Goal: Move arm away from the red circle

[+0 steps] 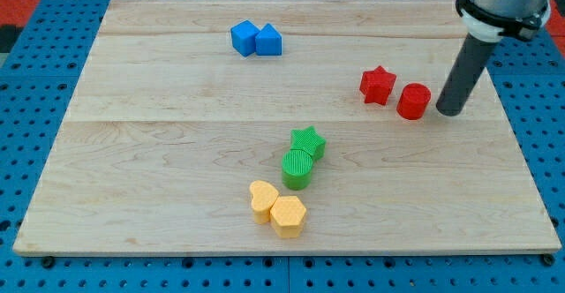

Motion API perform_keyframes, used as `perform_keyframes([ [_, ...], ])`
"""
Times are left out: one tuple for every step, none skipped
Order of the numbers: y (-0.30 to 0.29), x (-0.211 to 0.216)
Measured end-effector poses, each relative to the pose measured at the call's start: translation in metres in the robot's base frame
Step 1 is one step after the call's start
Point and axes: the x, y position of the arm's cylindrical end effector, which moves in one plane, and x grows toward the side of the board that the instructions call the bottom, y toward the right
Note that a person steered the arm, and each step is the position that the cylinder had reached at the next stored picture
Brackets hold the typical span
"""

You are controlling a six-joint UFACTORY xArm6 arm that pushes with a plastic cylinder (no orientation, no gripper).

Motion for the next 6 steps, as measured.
perform_keyframes([
  [-0.026,-0.008],
  [-0.026,0.003],
  [-0.003,0.043],
  [-0.011,0.083],
  [-0.046,0.102],
  [-0.078,0.113],
])
